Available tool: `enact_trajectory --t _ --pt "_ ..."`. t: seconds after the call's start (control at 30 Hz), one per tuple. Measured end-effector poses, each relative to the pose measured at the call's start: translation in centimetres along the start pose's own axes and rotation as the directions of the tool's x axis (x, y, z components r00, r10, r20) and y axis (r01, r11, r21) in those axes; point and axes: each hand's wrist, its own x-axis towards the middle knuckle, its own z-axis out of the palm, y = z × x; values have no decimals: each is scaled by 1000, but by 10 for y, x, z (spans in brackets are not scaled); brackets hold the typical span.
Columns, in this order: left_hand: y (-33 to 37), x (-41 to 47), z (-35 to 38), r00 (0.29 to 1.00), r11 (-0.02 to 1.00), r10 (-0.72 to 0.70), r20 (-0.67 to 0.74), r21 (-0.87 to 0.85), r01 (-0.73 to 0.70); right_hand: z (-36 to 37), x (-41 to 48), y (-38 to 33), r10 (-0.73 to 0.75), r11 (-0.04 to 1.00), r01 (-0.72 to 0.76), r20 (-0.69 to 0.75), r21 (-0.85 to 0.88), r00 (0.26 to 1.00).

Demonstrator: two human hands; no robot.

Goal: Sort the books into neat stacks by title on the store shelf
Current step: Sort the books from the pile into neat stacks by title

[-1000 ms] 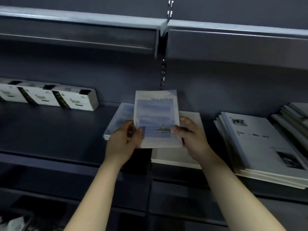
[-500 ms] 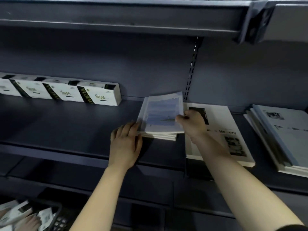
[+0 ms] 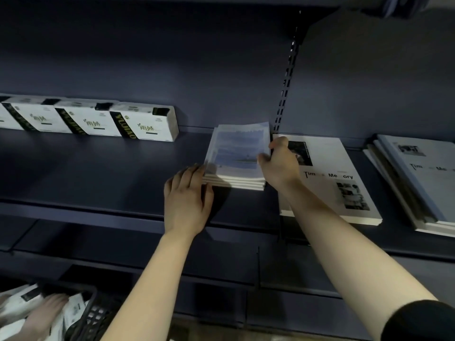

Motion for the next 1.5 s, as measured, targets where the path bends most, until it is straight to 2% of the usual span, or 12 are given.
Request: enact_trajectory --t 0.43,0.9,1.13,1.3,1.4,1.5 --pt "0 0 -1 999 999 -43 -19 -29 42 3 -3 -4 -65 990 63 -12 -127 998" --pt "0 0 1 999 999 -36 -6 -4 36 5 -4 -6 -195 919 184 3 -348 981" --pt "-1 1 3 1000 1000 -23 -8 -18 23 9 -4 -5 -227 896 205 -11 -395 974" --pt "-2 1 3 999 999 -41 -13 -11 41 9 -2 -4 -234 843 196 -12 -501 972" --pt "1 2 2 1000 999 6 -13 34 -6 4 -2 -2 -253 816 217 7 -536 968" --pt "7 4 1 998 997 60 -19 57 -59 -7 -4 1 -257 836 241 37 -493 966"
